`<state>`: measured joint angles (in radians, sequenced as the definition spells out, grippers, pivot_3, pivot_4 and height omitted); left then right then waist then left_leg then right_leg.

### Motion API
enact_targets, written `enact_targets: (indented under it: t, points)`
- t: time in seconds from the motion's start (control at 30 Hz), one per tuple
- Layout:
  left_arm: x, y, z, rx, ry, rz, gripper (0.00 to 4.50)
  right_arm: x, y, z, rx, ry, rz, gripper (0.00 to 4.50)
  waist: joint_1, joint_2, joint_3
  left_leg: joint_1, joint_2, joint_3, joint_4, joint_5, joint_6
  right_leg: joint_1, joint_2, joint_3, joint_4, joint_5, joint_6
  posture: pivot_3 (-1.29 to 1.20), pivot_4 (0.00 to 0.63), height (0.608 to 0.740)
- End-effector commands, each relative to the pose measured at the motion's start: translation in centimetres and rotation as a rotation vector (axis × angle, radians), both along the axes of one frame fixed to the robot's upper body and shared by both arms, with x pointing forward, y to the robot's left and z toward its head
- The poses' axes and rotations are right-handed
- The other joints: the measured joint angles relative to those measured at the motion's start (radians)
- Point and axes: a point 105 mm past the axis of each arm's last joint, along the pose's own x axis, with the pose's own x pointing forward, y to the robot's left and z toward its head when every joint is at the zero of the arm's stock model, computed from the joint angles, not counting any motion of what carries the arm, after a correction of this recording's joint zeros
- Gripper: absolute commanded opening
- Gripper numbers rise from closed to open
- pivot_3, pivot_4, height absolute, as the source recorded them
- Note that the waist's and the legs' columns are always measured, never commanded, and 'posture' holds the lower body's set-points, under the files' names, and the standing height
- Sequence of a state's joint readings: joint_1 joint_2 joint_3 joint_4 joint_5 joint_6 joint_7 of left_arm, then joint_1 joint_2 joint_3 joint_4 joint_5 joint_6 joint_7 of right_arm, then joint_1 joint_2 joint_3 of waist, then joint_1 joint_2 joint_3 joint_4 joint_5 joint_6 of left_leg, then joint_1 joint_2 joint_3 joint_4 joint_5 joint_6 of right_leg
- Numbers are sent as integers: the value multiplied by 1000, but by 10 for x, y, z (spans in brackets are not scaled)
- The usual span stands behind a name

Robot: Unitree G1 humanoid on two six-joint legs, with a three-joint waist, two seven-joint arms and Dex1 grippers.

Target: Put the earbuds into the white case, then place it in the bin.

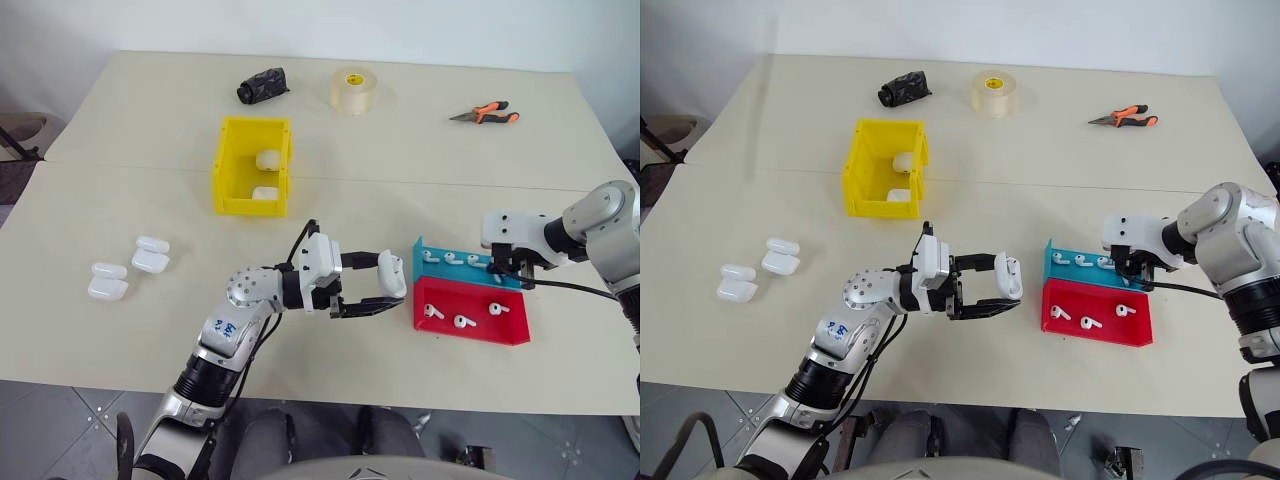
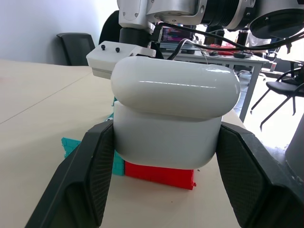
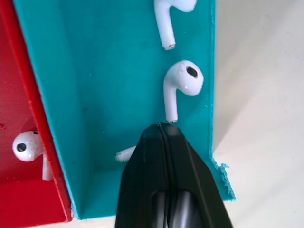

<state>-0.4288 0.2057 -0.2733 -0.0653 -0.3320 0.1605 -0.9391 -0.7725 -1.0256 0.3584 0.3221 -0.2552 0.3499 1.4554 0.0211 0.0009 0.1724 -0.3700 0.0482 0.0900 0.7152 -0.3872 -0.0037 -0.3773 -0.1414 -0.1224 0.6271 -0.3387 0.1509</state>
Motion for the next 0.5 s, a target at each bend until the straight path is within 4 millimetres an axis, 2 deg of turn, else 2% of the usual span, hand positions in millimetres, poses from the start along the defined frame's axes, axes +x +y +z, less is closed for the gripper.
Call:
enact_targets:
  t: [0.03, 0.23, 0.33, 0.5]
  points:
    - [-4, -1, 13, -36, -46, -16, 2816, -2, -2, 0, -7, 10, -3, 88, 0, 0, 0, 0, 0, 0, 0, 0, 0, 0, 0, 0, 0, 0, 0, 0, 150, 740]
    - [-5, -1, 13, -35, -46, -19, 2816, -1, 1, 9, 46, -6, -32, 88, 0, 0, 0, 0, 0, 0, 0, 0, 0, 0, 0, 0, 0, 0, 0, 0, 150, 740]
    - [-5, -1, 13, -35, -46, -18, 2816, -5, 3, 12, 73, 13, -34, 644, 0, 0, 0, 0, 0, 0, 0, 0, 0, 0, 0, 0, 0, 0, 0, 0, 150, 740]
    - [-5, -1, 13, -34, -44, -18, 2816, -5, 14, 19, 142, 8, -41, 2389, 0, 0, 0, 0, 0, 0, 0, 0, 0, 0, 0, 0, 0, 0, 0, 0, 150, 740]
